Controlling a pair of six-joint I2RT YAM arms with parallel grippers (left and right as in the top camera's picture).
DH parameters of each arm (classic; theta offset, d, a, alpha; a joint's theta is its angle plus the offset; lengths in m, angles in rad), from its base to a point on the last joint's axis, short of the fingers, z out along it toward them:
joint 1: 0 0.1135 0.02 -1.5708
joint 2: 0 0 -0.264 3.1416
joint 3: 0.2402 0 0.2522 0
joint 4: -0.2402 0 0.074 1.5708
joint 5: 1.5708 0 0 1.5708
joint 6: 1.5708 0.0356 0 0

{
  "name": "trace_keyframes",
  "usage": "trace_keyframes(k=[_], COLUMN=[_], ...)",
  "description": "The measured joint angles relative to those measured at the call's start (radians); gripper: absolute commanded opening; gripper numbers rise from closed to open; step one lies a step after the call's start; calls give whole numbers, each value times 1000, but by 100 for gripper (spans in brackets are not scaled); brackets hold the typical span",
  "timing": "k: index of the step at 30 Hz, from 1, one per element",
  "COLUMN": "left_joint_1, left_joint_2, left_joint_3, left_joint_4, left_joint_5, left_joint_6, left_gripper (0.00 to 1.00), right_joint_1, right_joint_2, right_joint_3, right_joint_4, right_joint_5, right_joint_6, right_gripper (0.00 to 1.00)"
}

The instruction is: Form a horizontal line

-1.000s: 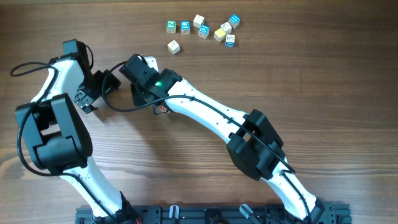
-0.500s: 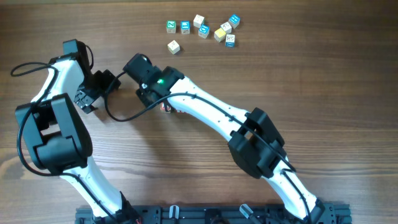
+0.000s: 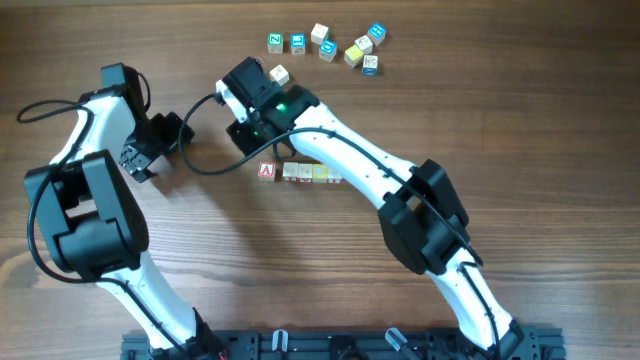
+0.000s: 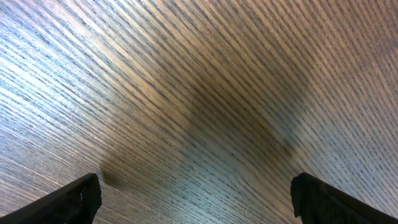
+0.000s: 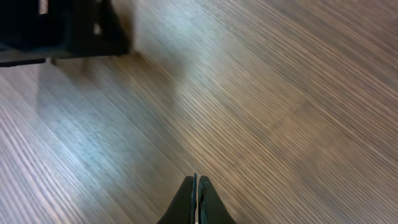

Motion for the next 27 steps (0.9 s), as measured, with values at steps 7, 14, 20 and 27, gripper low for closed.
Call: trace_keyframes(k=[7, 14, 20, 27], left_joint_1=[0, 0, 0, 0], left_joint_2=[0, 0, 0, 0], left_joint_3=[0, 0, 0, 0], left_joint_4=[0, 0, 0, 0], left_joint_5=[0, 0, 0, 0], left_joint_6=[0, 0, 0, 0], left_gripper=[100, 100, 100, 100], right_joint_1=[13, 13, 13, 13], right_joint_2=[0, 1, 2, 14], right_joint_3=[0, 0, 0, 0], right_joint_4=[41, 124, 100, 40], right_joint_5=[-3, -3, -3, -3], right_joint_6=[0, -3, -7, -7], right_gripper=[4, 4, 4, 4])
